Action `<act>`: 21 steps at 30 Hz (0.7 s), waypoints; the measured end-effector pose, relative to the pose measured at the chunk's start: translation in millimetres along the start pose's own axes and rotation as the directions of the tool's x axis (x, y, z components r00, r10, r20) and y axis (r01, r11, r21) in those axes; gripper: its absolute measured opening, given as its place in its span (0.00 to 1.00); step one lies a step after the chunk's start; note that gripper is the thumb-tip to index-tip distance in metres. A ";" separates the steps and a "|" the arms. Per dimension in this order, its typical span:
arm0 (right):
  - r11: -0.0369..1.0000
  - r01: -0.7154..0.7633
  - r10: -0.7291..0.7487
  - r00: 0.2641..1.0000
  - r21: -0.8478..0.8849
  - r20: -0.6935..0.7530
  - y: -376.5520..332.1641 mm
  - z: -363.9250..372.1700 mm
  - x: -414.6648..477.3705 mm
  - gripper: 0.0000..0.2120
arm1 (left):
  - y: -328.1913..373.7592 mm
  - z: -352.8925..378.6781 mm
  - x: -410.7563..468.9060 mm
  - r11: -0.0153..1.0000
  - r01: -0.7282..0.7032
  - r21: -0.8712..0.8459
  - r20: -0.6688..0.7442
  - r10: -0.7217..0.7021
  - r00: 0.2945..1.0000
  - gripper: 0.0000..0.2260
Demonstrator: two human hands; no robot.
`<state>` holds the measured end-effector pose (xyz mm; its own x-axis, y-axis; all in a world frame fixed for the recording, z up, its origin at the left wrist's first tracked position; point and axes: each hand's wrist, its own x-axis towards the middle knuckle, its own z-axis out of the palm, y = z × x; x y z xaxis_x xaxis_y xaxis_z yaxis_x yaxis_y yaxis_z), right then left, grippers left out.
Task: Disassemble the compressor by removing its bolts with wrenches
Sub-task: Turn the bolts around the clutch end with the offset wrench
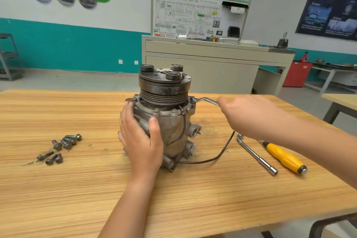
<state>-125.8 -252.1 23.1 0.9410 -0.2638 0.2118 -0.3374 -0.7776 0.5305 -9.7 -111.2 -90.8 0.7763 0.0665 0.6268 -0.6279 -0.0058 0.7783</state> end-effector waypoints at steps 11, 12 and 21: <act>0.949 0.185 -0.189 0.982 -0.255 0.008 13.3 -14.7 12.1 0.05 | -11.8 3.2 -0.1 0.995 0.067 -0.075 -0.047 -0.070 0.996 0.34; 0.931 0.215 -0.220 0.975 -0.294 0.016 21.1 -12.1 17.6 0.04 | -13.9 3.6 1.0 0.986 0.114 -0.119 -0.045 -0.120 0.992 0.35; 0.957 0.290 -0.285 0.908 -0.030 -0.306 16.2 35.6 119.6 0.18 | -19.9 4.4 12.2 0.784 0.408 -0.468 0.064 -0.431 0.900 0.28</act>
<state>-17.8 -316.7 27.8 0.9434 0.1567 0.2924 -0.0505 -0.8032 0.5935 12.5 -114.7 -98.5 0.9729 -0.0013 0.2314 -0.2012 0.4896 0.8485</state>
